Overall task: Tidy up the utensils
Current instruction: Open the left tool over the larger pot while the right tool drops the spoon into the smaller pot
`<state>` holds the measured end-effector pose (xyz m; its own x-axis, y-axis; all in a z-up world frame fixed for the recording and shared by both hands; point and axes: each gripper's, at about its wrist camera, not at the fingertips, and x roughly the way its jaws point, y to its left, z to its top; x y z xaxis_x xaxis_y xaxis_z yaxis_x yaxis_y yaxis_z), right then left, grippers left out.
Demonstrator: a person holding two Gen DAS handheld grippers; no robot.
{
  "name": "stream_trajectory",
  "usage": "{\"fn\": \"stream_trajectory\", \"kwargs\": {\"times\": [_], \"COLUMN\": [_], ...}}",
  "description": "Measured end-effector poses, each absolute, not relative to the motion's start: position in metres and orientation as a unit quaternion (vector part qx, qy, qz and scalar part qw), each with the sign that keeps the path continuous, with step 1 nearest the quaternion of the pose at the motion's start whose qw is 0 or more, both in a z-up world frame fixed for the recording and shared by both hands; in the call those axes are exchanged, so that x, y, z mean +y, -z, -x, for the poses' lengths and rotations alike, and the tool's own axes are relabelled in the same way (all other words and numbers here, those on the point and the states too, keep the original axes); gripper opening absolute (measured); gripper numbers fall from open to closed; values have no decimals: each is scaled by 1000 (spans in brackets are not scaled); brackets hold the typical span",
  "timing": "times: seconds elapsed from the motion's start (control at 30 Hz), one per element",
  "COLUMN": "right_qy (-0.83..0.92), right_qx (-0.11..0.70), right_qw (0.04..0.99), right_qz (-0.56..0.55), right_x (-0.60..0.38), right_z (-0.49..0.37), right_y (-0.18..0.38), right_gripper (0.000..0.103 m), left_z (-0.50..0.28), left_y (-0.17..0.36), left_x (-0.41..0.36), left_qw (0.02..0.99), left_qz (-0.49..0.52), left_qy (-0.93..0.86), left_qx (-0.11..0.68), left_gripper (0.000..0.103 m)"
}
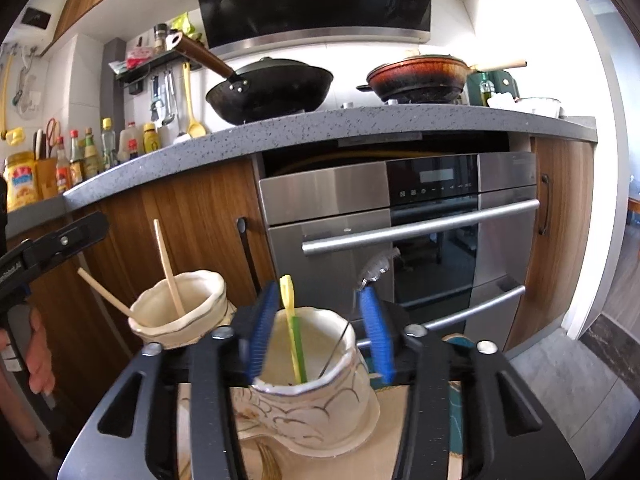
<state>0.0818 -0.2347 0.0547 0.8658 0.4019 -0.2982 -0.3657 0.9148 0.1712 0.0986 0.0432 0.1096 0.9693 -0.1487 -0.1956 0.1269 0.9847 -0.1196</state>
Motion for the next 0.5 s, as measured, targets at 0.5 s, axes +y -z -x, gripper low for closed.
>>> {"fn": "stream_trajectory", "kwargs": {"times": [0.5], "right_qy": [-190], "right_qx": [180], "right_qw": [962], "right_qz": [-82], "right_x": [-270], "right_z": [-19], "right_y": [-40], "right_gripper": [90], "left_z": [-40], "left_y": [-75], "left_x": [55], "left_qw": [986], "left_qz": [76], "left_qy": [14], "left_qx": [148], "left_gripper": [95]}}
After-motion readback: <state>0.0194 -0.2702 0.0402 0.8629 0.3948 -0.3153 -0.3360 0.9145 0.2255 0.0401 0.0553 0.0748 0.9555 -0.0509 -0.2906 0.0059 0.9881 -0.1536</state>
